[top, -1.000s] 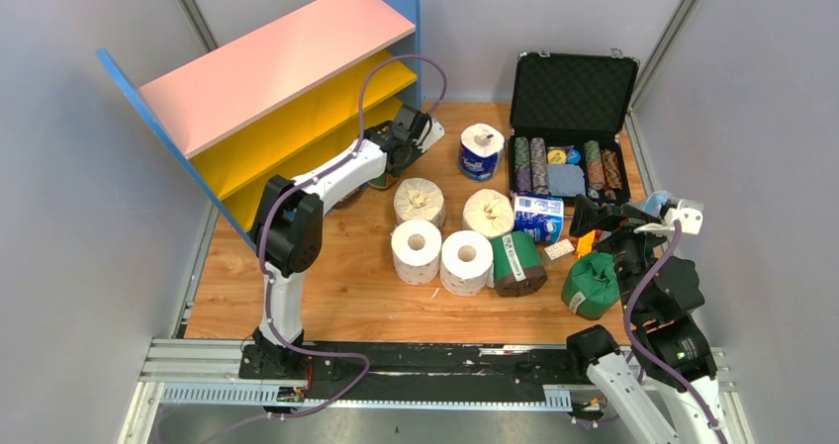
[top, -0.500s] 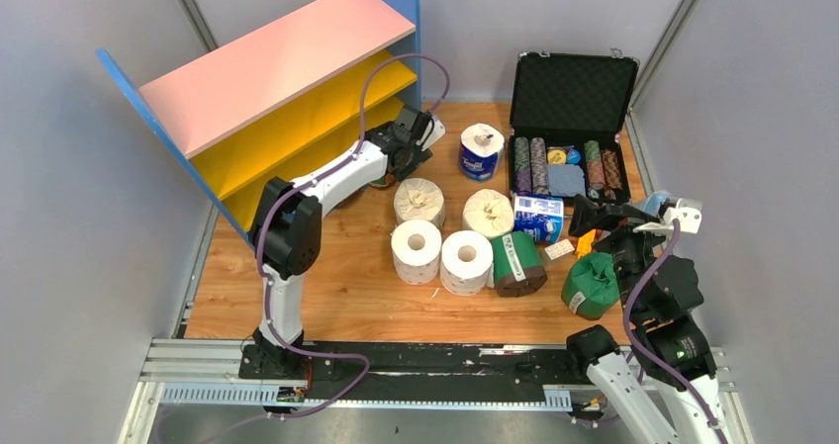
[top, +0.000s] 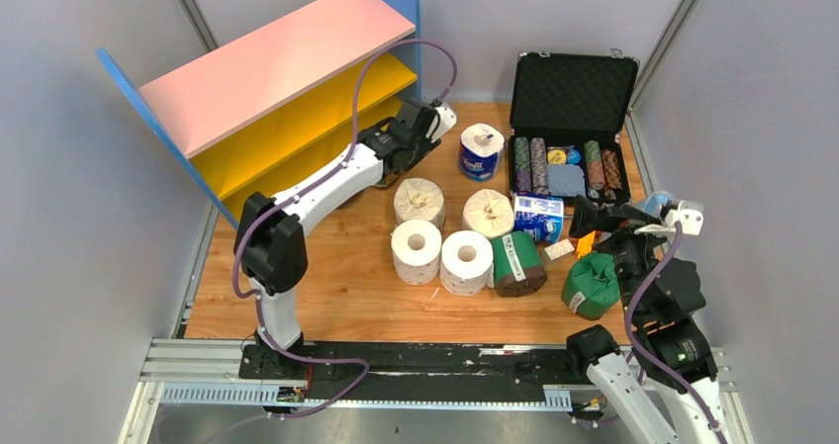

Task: Place and organize the paper towels onto the shelf
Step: Place the paper towel on the shelf.

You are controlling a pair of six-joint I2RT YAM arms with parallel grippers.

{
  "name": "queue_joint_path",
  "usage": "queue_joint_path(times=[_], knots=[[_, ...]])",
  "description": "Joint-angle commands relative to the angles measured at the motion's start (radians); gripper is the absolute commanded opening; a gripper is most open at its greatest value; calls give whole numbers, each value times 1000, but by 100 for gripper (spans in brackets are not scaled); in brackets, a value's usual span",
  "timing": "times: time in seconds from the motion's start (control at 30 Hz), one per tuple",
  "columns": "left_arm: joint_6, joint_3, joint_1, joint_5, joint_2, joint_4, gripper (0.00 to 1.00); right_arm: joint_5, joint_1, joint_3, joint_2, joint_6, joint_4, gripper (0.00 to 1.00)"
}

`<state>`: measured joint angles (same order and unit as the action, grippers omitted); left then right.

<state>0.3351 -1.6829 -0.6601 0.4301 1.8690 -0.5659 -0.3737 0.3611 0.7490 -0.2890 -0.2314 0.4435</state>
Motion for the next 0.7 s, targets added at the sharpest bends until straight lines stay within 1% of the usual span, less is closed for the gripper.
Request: queue_joint_path(times=[0.0, 0.03, 0.17, 0.27, 0.53, 0.67], knots=[[-58, -5, -3, -79, 8, 1, 52, 9, -4, -3, 20, -9, -37, 100], [-63, -2, -3, -90, 21, 4, 47, 10, -3, -4, 20, -9, -38, 100], [-67, 13, -2, -101, 65, 18, 37, 11, -3, -4, 19, -9, -38, 100], [-73, 11, 4, -98, 104, 14, 34, 12, -4, -4, 19, -9, -38, 100], [-89, 11, 29, -75, 220, 6, 32, 7, -3, -5, 26, -9, -38, 100], [-92, 5, 44, -35, 257, 6, 33, 8, -3, -5, 22, -9, -38, 100]])
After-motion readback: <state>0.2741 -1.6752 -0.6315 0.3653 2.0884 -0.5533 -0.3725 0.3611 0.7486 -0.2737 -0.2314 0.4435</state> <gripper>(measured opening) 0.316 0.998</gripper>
